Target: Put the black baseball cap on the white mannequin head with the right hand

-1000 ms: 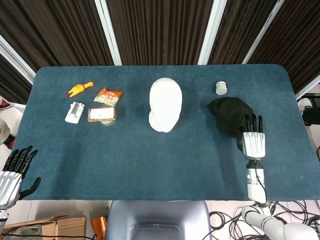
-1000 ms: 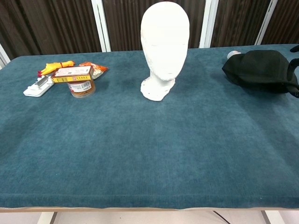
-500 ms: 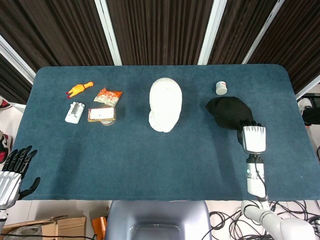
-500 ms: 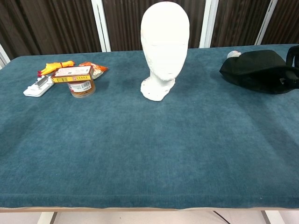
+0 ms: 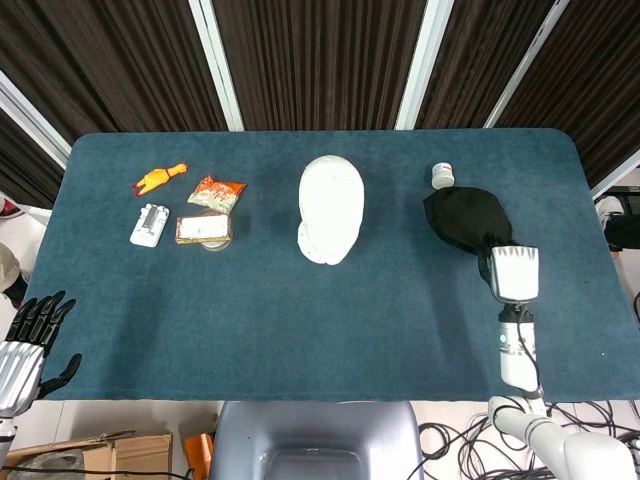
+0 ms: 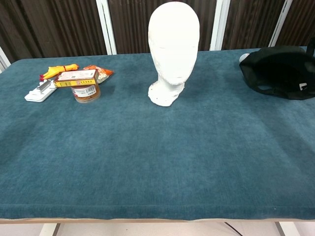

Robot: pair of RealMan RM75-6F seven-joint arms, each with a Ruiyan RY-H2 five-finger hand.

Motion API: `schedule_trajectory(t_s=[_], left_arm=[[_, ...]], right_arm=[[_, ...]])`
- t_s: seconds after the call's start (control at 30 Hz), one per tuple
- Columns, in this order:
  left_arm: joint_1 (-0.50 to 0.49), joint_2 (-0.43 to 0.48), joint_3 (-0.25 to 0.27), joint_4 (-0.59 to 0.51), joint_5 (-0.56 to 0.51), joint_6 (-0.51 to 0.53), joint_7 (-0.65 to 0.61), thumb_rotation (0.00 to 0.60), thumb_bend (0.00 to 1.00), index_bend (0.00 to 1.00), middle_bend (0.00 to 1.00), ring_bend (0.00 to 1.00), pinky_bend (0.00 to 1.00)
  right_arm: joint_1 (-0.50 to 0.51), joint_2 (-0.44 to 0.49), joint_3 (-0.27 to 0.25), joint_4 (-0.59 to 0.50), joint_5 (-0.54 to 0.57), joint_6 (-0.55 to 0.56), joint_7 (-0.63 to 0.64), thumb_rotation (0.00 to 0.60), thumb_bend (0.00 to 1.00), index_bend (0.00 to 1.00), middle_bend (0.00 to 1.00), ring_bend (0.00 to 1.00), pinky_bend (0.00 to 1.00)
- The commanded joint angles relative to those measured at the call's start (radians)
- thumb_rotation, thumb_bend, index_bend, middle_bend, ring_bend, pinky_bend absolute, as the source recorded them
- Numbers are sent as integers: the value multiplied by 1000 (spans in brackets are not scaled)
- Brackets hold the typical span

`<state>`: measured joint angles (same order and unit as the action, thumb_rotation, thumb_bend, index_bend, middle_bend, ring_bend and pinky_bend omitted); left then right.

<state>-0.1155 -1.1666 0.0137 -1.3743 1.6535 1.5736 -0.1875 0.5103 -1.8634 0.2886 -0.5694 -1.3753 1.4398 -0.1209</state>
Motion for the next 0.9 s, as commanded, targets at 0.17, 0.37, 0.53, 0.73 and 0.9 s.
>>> schedule_trajectory(t_s=[0.17,0.37,0.53,0.73,0.9], left_arm=[[-3,-1,0,0,-1,-6,-2,600,385,0,0,0,1],[-9,-5,0,1,0,-14,0,600,387,0,0,0,1],[-17,-10,0,1,-1,-29,6,600,386,0,0,0,2],[-21,-11,-5,4,-10,-35,4,600,386,0,0,0,2],[-23,-9,-6,7,-16,-40,-3,600,386,0,0,0,2]], right_arm=[[30,56,31,-11,-8,77,-63,600,493,953,741,748,991],[108,196,78,-138,-41,167,-289,600,489,957,741,748,991],[178,309,99,-358,-85,173,-505,600,480,957,742,748,991],[296,369,114,-555,-163,129,-754,600,472,957,742,749,992],[387,349,117,-620,-217,85,-873,600,468,957,743,749,992]])
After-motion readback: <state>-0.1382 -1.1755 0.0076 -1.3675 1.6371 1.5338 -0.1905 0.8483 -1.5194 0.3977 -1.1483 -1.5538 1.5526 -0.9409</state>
